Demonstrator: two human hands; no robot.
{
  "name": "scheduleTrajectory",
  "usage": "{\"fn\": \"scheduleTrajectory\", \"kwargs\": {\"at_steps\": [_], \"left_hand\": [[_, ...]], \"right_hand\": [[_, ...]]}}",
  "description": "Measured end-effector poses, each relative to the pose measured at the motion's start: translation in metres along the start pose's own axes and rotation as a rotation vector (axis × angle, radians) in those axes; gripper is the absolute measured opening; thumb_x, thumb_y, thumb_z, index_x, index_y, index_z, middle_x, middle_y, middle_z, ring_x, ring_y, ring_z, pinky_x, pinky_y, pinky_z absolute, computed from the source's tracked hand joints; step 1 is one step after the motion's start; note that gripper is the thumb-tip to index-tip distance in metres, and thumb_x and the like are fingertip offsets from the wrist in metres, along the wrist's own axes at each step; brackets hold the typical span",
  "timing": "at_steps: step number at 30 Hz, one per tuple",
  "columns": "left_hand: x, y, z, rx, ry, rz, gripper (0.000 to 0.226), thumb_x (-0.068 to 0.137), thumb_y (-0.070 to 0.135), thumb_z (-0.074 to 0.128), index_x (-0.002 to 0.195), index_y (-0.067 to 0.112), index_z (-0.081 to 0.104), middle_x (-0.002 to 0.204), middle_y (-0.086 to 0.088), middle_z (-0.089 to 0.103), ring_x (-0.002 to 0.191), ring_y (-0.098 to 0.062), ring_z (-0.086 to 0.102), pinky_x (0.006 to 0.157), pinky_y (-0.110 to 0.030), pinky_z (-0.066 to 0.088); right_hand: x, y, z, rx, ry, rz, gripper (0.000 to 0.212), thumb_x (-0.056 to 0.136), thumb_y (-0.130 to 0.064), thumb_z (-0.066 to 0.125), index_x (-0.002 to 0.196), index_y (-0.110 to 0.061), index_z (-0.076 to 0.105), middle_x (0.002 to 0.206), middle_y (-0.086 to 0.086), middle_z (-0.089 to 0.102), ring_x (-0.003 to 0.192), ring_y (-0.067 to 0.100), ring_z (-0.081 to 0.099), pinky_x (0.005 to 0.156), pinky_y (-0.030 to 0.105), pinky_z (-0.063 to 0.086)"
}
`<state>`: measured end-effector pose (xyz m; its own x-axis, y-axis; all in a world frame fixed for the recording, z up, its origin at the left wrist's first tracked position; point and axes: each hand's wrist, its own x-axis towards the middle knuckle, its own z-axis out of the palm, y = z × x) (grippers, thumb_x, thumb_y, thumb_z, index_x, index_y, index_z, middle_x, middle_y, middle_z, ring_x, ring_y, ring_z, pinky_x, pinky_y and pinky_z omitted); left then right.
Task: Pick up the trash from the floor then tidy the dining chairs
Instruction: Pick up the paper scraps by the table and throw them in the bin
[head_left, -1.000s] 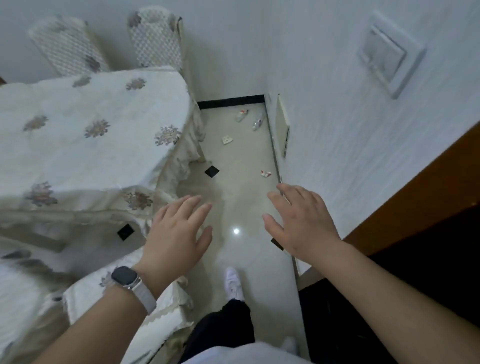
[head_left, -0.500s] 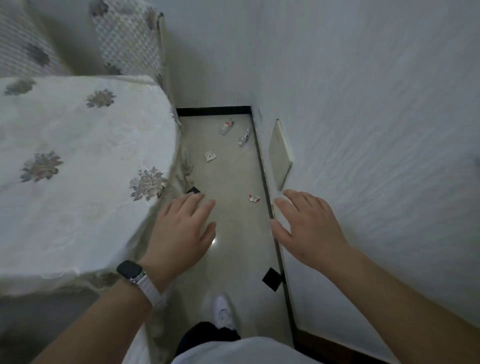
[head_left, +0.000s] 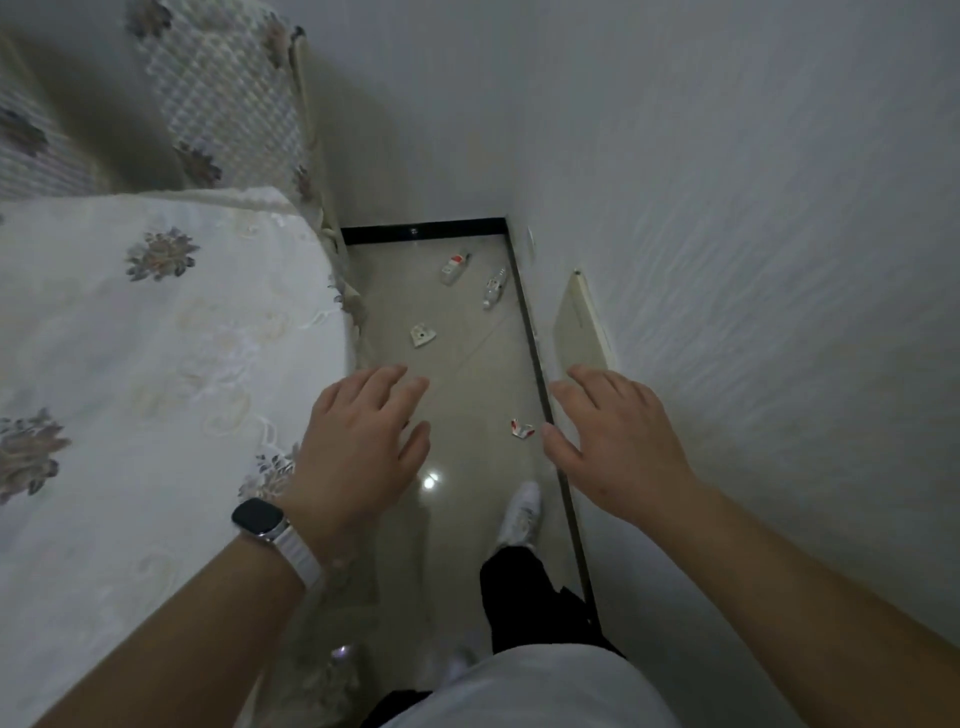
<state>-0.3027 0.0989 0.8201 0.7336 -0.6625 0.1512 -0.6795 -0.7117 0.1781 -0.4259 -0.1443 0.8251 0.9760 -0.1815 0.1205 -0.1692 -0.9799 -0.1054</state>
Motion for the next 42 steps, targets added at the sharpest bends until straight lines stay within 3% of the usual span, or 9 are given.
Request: {"fn": "scheduleTrajectory", "kwargs": {"at_steps": [9, 15, 27, 35, 39, 42], "left_hand": [[0.152, -0.041, 0.057, 0.068, -0.135, -0.048, 0.049, 0.09, 0.043, 0.046, 0.13, 0.018, 0.059, 0.134, -0.009, 0.059, 0.123, -0.033, 0.054, 0.101, -0.048, 0.041], [0.253, -0.059, 0.092, 0.042, -0.14, -0.09, 0.052, 0.089, 0.043, 0.043, 0.13, 0.017, 0.06, 0.134, -0.01, 0.059, 0.122, -0.035, 0.054, 0.099, -0.05, 0.042], [0.35, -0.097, 0.212, -0.116, -0.081, -0.165, 0.05, 0.085, 0.04, 0.049, 0.126, 0.015, 0.063, 0.128, -0.013, 0.062, 0.112, -0.037, 0.058, 0.091, -0.047, 0.046], [0.37, -0.151, 0.431, -0.202, -0.216, -0.291, 0.054, 0.085, 0.042, 0.046, 0.129, 0.014, 0.062, 0.132, -0.014, 0.06, 0.118, -0.037, 0.055, 0.097, -0.049, 0.044], [0.379, -0.189, 0.556, -0.171, -0.269, -0.207, 0.052, 0.085, 0.039, 0.048, 0.127, 0.011, 0.063, 0.127, -0.018, 0.061, 0.114, -0.04, 0.057, 0.093, -0.05, 0.048], [0.388, -0.212, 0.639, -0.151, -0.367, -0.158, 0.053, 0.085, 0.038, 0.05, 0.128, 0.009, 0.063, 0.128, -0.02, 0.06, 0.115, -0.042, 0.056, 0.092, -0.05, 0.047]], "right_hand": [[0.172, 0.063, 0.092, 0.151, -0.146, 0.048, 0.056, 0.088, -0.049, 0.039, 0.123, -0.013, 0.063, 0.13, 0.01, 0.059, 0.115, 0.031, 0.056, 0.093, 0.044, 0.044], [0.257, 0.095, 0.122, 0.204, -0.131, 0.069, 0.053, 0.087, -0.046, 0.041, 0.12, -0.011, 0.064, 0.123, 0.01, 0.062, 0.107, 0.032, 0.058, 0.087, 0.043, 0.045], [0.312, 0.136, 0.2, 0.246, -0.132, 0.196, 0.049, 0.085, -0.043, 0.047, 0.112, -0.008, 0.068, 0.116, 0.013, 0.065, 0.099, 0.033, 0.062, 0.081, 0.041, 0.049], [0.307, 0.168, 0.387, 0.289, -0.202, 0.326, 0.035, 0.084, -0.028, 0.065, 0.11, -0.006, 0.066, 0.111, 0.013, 0.065, 0.093, 0.034, 0.062, 0.077, 0.041, 0.05], [0.297, 0.189, 0.497, 0.305, -0.278, 0.341, 0.031, 0.086, -0.025, 0.068, 0.11, -0.006, 0.065, 0.109, 0.013, 0.063, 0.092, 0.035, 0.06, 0.075, 0.041, 0.049], [0.292, 0.21, 0.578, 0.298, -0.38, 0.418, 0.041, 0.09, -0.031, 0.065, 0.122, -0.006, 0.062, 0.12, 0.015, 0.061, 0.104, 0.036, 0.057, 0.085, 0.045, 0.049]]}}
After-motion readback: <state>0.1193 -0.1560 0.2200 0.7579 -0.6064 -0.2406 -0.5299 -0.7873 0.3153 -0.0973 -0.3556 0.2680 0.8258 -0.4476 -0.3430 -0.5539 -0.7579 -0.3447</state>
